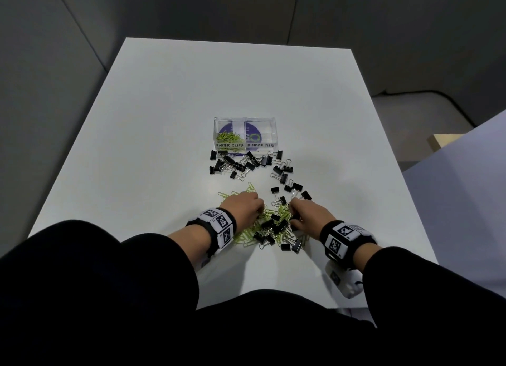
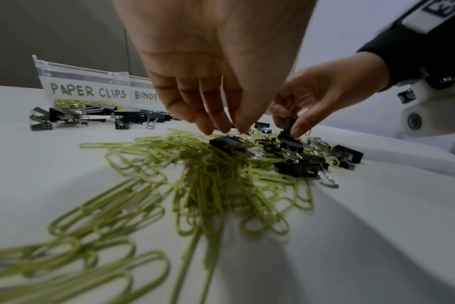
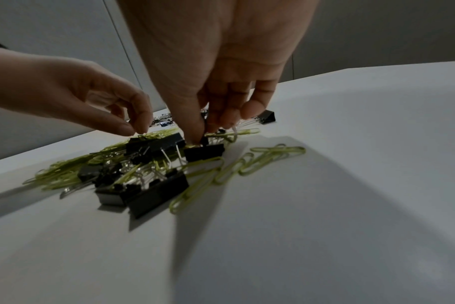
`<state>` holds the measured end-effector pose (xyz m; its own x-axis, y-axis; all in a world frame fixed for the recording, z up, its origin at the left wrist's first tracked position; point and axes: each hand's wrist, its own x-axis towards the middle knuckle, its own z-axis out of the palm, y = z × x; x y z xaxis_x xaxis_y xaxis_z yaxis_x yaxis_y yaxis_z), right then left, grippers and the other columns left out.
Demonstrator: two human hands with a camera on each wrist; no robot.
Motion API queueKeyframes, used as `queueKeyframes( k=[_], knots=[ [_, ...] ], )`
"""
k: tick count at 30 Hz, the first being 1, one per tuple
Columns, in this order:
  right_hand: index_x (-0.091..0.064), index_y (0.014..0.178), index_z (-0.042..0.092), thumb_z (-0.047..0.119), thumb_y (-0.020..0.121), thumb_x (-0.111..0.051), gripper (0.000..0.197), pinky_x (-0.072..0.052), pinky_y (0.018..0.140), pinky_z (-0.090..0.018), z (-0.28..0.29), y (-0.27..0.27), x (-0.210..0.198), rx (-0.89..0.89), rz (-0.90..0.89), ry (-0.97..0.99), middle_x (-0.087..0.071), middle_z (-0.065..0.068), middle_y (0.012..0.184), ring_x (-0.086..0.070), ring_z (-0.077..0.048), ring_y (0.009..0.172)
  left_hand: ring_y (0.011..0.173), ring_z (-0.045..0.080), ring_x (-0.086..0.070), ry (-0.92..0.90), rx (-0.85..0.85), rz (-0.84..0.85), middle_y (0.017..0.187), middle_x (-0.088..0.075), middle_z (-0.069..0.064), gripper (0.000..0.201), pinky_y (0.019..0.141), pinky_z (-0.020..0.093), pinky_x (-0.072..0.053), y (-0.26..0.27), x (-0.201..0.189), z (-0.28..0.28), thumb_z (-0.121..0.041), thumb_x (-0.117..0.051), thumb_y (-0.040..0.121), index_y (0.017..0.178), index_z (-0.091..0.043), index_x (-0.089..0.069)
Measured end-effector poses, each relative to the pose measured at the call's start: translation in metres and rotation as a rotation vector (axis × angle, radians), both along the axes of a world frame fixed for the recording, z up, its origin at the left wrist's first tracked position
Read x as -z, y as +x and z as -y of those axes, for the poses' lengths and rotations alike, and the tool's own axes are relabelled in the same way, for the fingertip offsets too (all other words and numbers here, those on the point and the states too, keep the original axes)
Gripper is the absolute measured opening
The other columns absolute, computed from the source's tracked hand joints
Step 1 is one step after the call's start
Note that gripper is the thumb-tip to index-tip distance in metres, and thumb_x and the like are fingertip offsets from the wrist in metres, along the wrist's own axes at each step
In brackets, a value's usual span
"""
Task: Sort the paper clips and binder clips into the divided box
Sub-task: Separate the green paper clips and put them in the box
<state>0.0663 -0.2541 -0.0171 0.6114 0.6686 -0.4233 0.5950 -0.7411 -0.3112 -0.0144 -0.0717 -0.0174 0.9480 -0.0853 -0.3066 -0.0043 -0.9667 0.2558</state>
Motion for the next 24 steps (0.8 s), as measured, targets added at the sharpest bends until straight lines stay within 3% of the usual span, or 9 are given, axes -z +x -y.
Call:
queueKeyframes(
  k=[4, 6, 8, 11, 14, 17, 19, 21, 24],
  knots=[
    [-0.044, 0.091, 0.014, 0.011, 0.091, -0.046, 0.004, -0.037, 0.068, -0.026, 0.0, 0.0, -0.008, 0.031, -0.029, 0.08, -0.053, -0.004, 0.09, -0.047, -0.02, 0.078, 0.108, 0.022, -0.055, -0.029, 0.034, -0.087, 0.121, -0.054, 0.002, 0.038, 0.079, 0.031, -0.048, -0.001, -0.002, -0.011, -0.011, -0.048, 0.091, 0.127, -0.024, -0.053],
    [-0.05, 0.11, 0.011, 0.011, 0.093, -0.045, 0.017, -0.043, 0.074, -0.029, -0.001, 0.0, -0.01, 0.037, -0.027, 0.083, -0.055, -0.005, 0.106, -0.053, -0.022, 0.085, 0.106, 0.022, -0.055, -0.024, 0.062, -0.101, 0.121, -0.052, 0.002, 0.042, 0.073, 0.029, -0.046, -0.001, -0.002, -0.014, -0.009, -0.047, 0.091, 0.129, -0.028, -0.051],
    [-0.052, 0.118, 0.009, 0.011, 0.094, -0.042, 0.025, -0.046, 0.081, -0.032, -0.002, 0.001, -0.011, 0.005, -0.018, 0.052, -0.05, -0.007, 0.117, -0.056, -0.026, 0.094, 0.104, 0.021, -0.055, 0.0, 0.08, -0.091, 0.12, -0.053, 0.002, 0.041, 0.069, 0.026, -0.043, 0.0, -0.001, -0.015, -0.012, -0.048, 0.092, 0.129, -0.029, -0.051],
    [-0.055, 0.097, 0.008, 0.008, 0.095, -0.036, 0.019, -0.038, 0.074, -0.029, -0.004, 0.001, -0.013, 0.026, -0.058, 0.027, -0.045, -0.01, 0.106, -0.048, -0.023, 0.086, 0.104, 0.021, -0.055, 0.03, 0.099, -0.071, 0.12, -0.053, 0.003, 0.038, 0.072, 0.027, -0.044, 0.001, 0.0, -0.013, -0.02, -0.05, 0.093, 0.131, -0.027, -0.05],
    [-0.043, 0.083, 0.011, 0.011, 0.095, -0.033, 0.016, -0.034, 0.074, -0.028, -0.005, 0.0, -0.011, 0.019, -0.079, -0.03, -0.041, -0.006, 0.095, -0.044, -0.019, 0.083, 0.107, 0.021, -0.055, 0.022, 0.085, -0.051, 0.123, -0.051, 0.002, 0.038, 0.072, 0.028, -0.043, 0.001, 0.001, -0.011, -0.016, -0.046, 0.094, 0.132, -0.023, -0.046],
    [-0.046, 0.092, 0.012, 0.03, 0.094, -0.041, 0.019, -0.039, 0.074, -0.032, -0.004, -0.007, -0.008, -0.036, -0.05, -0.094, -0.046, -0.007, 0.097, -0.05, -0.024, 0.086, 0.107, 0.023, -0.054, 0.041, 0.137, -0.042, 0.122, -0.051, 0.004, 0.037, 0.077, 0.033, -0.049, 0.0, 0.003, -0.011, -0.011, -0.046, 0.092, 0.127, -0.023, -0.048],
    [-0.048, 0.108, 0.012, 0.045, 0.088, -0.052, 0.038, -0.042, 0.076, -0.033, -0.004, -0.011, -0.004, -0.09, 0.013, -0.136, -0.052, -0.007, 0.106, -0.056, -0.027, 0.091, 0.109, 0.024, -0.053, 0.063, 0.18, -0.049, 0.122, -0.051, 0.005, 0.037, 0.08, 0.035, -0.049, -0.001, 0.004, -0.011, -0.011, -0.048, 0.092, 0.127, -0.024, -0.05],
    [-0.047, 0.116, 0.013, 0.047, 0.083, -0.058, 0.048, -0.043, 0.08, -0.035, -0.006, -0.014, -0.001, -0.111, 0.055, -0.143, -0.055, -0.007, 0.113, -0.057, -0.028, 0.098, 0.111, 0.025, -0.051, 0.089, 0.217, -0.057, 0.124, -0.05, 0.006, 0.04, 0.082, 0.035, -0.047, 0.0, 0.004, -0.008, -0.013, -0.05, 0.093, 0.13, -0.026, -0.048],
    [-0.049, 0.114, 0.011, 0.039, 0.086, -0.057, 0.039, -0.043, 0.084, -0.036, -0.01, -0.014, 0.004, -0.113, 0.076, -0.117, -0.056, -0.01, 0.115, -0.056, -0.03, 0.099, 0.112, 0.025, -0.051, 0.109, 0.237, -0.063, 0.125, -0.049, 0.006, 0.039, 0.083, 0.035, -0.046, 0.001, 0.004, -0.006, -0.02, -0.051, 0.093, 0.131, -0.027, -0.048]
  ],
)
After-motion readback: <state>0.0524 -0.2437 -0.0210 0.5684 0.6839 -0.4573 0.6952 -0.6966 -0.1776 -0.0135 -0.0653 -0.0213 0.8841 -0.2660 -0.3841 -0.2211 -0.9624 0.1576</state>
